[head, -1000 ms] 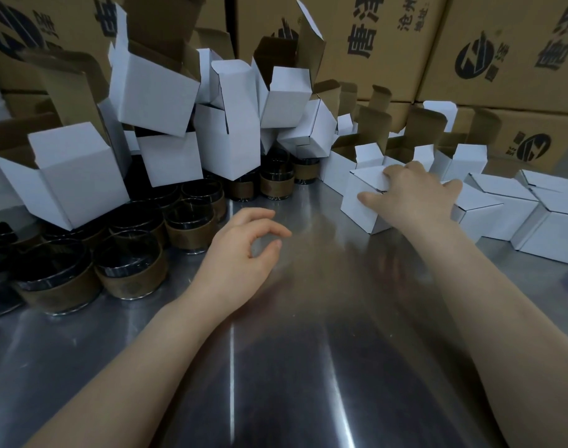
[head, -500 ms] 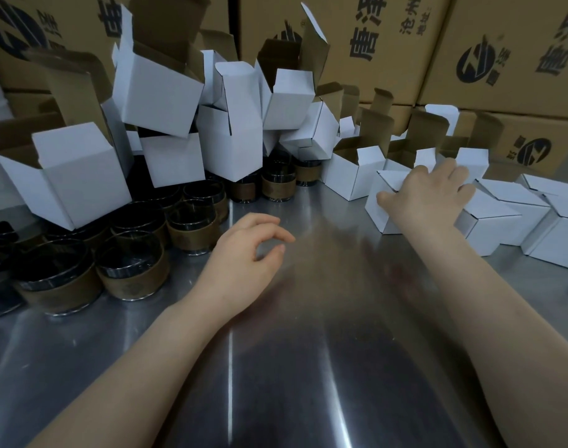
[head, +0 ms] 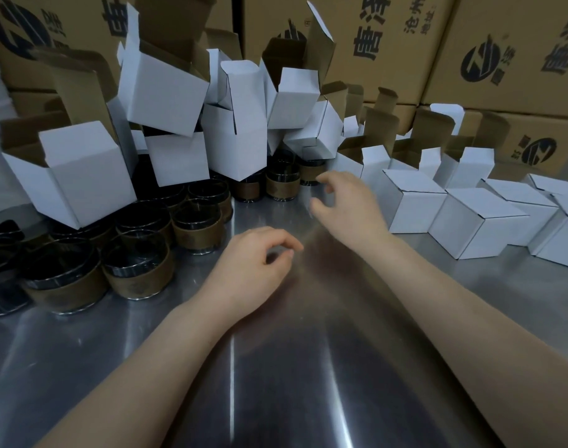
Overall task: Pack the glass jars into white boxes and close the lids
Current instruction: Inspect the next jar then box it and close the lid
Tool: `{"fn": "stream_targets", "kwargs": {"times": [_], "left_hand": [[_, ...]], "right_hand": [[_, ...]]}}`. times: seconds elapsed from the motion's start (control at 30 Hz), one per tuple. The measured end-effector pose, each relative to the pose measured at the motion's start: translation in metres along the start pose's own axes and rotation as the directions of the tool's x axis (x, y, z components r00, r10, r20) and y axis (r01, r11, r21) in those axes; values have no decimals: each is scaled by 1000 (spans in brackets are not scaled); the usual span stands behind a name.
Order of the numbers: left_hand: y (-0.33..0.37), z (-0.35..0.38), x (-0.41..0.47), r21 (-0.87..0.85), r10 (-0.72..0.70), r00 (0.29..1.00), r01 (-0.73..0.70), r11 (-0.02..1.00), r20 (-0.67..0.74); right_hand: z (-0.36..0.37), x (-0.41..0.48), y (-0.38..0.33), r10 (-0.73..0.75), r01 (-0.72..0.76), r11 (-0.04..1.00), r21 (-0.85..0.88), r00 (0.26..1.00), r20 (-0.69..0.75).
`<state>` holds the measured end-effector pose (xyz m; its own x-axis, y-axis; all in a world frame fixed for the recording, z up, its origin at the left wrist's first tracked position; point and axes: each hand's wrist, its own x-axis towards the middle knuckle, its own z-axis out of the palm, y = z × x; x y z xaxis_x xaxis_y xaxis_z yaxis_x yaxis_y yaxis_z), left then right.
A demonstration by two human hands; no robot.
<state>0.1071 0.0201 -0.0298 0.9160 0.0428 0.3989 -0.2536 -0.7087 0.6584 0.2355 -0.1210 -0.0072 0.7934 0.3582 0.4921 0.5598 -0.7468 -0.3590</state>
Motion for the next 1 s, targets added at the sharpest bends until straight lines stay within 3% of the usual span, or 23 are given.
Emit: {"fn": "stream_targets", "kwargs": {"times": [0.2,0.47,1.0], "left_hand": [[-3,1,1,-13,-4,1000,3,1000,-10],[-7,2,2,-22,-28,1000,27,999,-13],[-6,-1,2,-1,-26,999,26,1000,-44]], "right_hand": [[30,23,-9,159,-207,922,326,973,167],[53,61,-5,307,-400,749,529,916,257],[45,40,-10,330,-366,694,619,927,178]]}}
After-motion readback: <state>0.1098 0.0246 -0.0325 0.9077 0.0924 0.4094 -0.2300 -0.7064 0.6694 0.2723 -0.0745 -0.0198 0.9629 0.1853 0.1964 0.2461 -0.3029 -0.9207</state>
